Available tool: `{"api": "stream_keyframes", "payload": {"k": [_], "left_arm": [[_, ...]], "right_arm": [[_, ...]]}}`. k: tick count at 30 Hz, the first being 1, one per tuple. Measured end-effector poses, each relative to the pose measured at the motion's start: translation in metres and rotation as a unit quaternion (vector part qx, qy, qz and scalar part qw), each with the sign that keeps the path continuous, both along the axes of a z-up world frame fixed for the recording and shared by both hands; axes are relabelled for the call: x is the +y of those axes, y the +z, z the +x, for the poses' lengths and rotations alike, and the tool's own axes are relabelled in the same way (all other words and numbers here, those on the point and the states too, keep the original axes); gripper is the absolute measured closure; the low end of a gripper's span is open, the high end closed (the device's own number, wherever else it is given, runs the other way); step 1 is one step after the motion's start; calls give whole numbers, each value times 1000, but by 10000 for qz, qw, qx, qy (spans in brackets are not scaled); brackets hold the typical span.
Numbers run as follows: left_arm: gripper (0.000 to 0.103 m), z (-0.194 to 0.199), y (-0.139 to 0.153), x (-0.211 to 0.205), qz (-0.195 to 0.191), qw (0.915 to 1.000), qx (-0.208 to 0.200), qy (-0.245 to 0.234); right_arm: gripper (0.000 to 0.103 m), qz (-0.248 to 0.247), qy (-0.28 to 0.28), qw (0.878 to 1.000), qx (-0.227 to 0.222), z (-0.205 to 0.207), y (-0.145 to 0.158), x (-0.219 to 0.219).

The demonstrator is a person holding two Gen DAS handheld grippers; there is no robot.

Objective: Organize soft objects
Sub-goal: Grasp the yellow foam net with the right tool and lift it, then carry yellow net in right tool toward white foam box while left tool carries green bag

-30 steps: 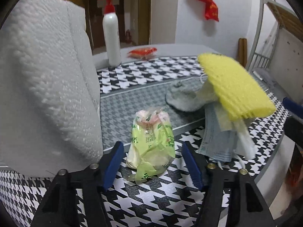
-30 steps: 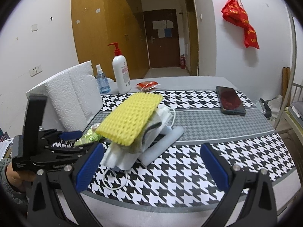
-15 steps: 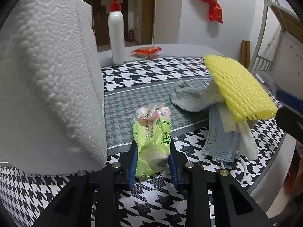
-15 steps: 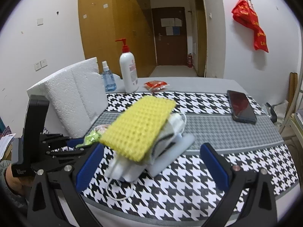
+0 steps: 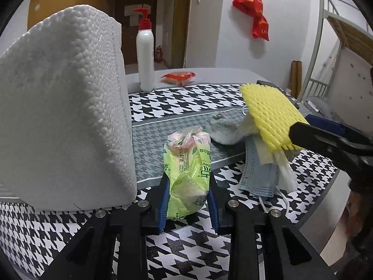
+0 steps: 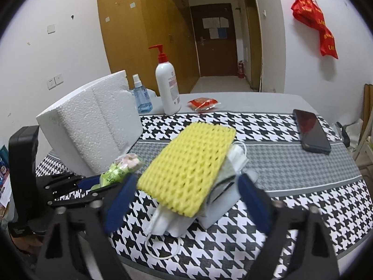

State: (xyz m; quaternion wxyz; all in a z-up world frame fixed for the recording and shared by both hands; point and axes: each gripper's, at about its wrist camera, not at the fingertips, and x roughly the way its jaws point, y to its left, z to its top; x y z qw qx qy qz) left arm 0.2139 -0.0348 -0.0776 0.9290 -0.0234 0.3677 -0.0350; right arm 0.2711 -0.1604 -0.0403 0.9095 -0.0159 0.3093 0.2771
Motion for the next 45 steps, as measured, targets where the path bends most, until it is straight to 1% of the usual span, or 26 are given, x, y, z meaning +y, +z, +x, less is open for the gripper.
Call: {"api": "stream_keyframes", "payload": {"k": [1, 2, 3, 4, 5, 6, 7, 8, 9, 11, 12, 20, 28, 36, 45], "left_arm": [[72, -2, 0, 1, -4, 10000, -10, 0], [72, -2, 0, 1, -13, 10000, -13, 0], [72, -3, 1, 2, -22, 10000, -20, -2], [72, -5, 1, 2, -19, 10000, -31, -15], [72, -6, 2, 2, -24, 10000, -47, -16], [72, -8, 3, 3, -36, 10000, -68, -12], [72, -10, 4, 4, -41, 10000, -86, -15], [72, -10, 5, 4, -40, 9999, -96, -11], [72, -12, 6, 5, -43, 9999, -113, -10], [72, -14, 7, 4, -37, 9999, -139, -16], [72, -16, 8, 5, -47, 9999, -154, -15], [72, -33, 17, 8, -58, 9995, -314, -5], [72, -54, 31, 9, -53, 9985, -550, -15], [72, -80, 51, 9, 14, 9959, -900, -66], [72, -98, 70, 15, 81, 9924, -1226, -106]], "right_arm": [[28, -1, -10, 10000, 19, 0, 0, 0], [32, -3, -13, 10000, 68, 1, -1, 0], [38, 1, -7, 10000, 99, 1, -2, 1], [46, -2, -8, 9999, 143, 1, -3, 1], [51, -25, 7, 9999, 146, 1, -3, 1], [59, -22, 10, 9999, 143, 0, -3, 2], [69, 2, -4, 9999, 127, -2, -2, 1], [75, 14, -2, 10000, 98, -4, 0, 0], [80, 30, -2, 10000, 57, -6, 2, 0], [83, 7, 7, 10000, -43, -9, 7, -1], [88, -1, 8, 10000, -76, -11, 9, -1], [89, 89, -2, 9997, -222, -26, 22, -5], [89, 138, -61, 9989, -453, -48, 38, -9], [89, 189, -86, 9974, -689, -70, 53, -9], [89, 265, -117, 9955, -903, -89, 67, -4]]}}
